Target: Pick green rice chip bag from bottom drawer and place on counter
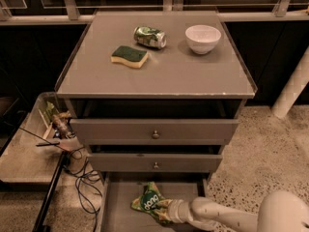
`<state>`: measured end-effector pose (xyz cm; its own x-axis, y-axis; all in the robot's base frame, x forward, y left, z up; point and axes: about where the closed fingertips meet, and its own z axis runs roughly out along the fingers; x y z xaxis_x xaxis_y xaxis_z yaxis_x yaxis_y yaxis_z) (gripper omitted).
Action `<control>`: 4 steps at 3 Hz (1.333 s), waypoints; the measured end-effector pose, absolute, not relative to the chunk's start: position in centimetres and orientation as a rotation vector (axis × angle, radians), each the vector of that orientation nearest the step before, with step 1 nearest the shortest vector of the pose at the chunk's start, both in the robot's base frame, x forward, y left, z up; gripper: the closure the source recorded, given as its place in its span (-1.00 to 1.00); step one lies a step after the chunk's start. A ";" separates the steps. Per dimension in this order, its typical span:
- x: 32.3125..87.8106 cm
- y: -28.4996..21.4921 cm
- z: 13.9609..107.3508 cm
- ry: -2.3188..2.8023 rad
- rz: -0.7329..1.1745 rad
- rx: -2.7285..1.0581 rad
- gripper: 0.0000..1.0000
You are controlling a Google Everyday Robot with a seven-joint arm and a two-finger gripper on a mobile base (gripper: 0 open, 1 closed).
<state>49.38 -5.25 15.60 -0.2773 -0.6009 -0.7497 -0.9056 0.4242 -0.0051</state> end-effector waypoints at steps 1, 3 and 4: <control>49.5 -6.1 17.1 1.969 0.575 -1.257 1.00; 49.5 -11.7 24.0 1.859 0.595 -1.177 1.00; 48.6 -15.4 28.2 1.815 0.593 -1.162 1.00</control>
Offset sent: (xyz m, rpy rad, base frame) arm 0.0033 -0.0678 0.0850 0.1279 -0.0951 -0.0315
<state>48.60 -15.45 28.25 -0.1795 -0.4738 -0.8621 -0.8913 0.4492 -0.0613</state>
